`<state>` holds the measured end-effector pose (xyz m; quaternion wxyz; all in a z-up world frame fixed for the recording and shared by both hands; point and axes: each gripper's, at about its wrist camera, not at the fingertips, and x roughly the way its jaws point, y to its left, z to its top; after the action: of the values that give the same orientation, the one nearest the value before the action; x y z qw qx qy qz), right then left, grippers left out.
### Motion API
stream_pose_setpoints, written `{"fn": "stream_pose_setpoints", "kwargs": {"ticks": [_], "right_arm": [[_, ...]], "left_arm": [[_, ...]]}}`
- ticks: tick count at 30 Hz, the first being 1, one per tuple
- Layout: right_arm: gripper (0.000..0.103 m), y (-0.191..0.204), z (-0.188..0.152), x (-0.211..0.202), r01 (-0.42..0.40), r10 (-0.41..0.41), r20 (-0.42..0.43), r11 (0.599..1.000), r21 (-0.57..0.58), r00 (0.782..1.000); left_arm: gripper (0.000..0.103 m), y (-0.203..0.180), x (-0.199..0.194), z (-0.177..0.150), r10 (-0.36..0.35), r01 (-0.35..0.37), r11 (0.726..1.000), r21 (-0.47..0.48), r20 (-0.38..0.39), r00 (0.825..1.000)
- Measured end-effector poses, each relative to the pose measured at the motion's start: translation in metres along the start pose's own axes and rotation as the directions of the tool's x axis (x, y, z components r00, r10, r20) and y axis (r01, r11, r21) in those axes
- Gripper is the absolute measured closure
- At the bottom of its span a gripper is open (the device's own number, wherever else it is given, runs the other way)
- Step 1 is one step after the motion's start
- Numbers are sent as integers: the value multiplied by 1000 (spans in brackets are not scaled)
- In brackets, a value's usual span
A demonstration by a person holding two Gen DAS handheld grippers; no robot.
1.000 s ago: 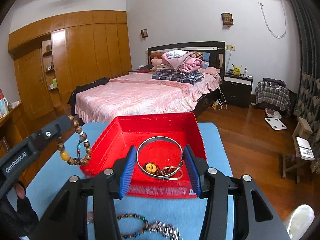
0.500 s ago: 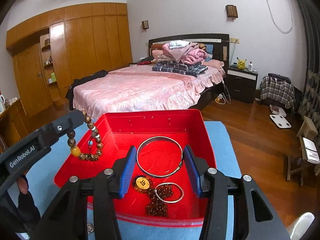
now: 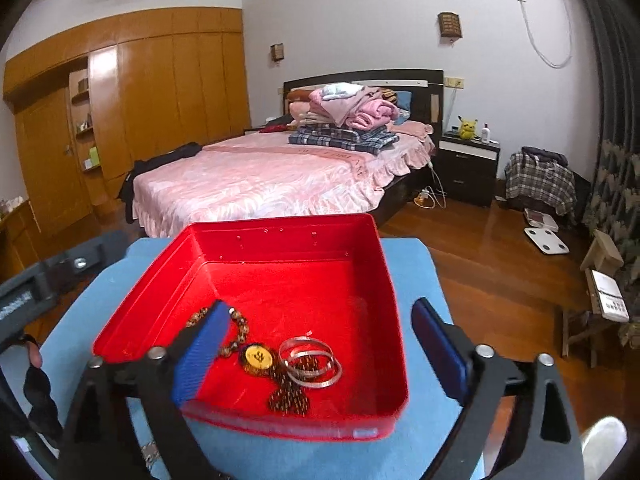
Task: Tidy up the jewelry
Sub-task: 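Open the left tool to drop the bracelet in the box while the right tool withdraws, then grasp the silver wristwatch with the left tool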
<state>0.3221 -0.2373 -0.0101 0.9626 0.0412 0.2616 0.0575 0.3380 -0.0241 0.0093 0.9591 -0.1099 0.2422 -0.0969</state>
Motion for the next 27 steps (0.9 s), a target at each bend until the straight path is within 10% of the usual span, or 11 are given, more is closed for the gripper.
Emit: {"fn": "stream_pose_setpoints", "kwargs": {"ticks": [27], "right_arm": [[6,-4,-101,-86,20,-18,-84,999,31,996]], "left_arm": [[13,26,-71,-105,85,-81,996,29,-179,980]]}}
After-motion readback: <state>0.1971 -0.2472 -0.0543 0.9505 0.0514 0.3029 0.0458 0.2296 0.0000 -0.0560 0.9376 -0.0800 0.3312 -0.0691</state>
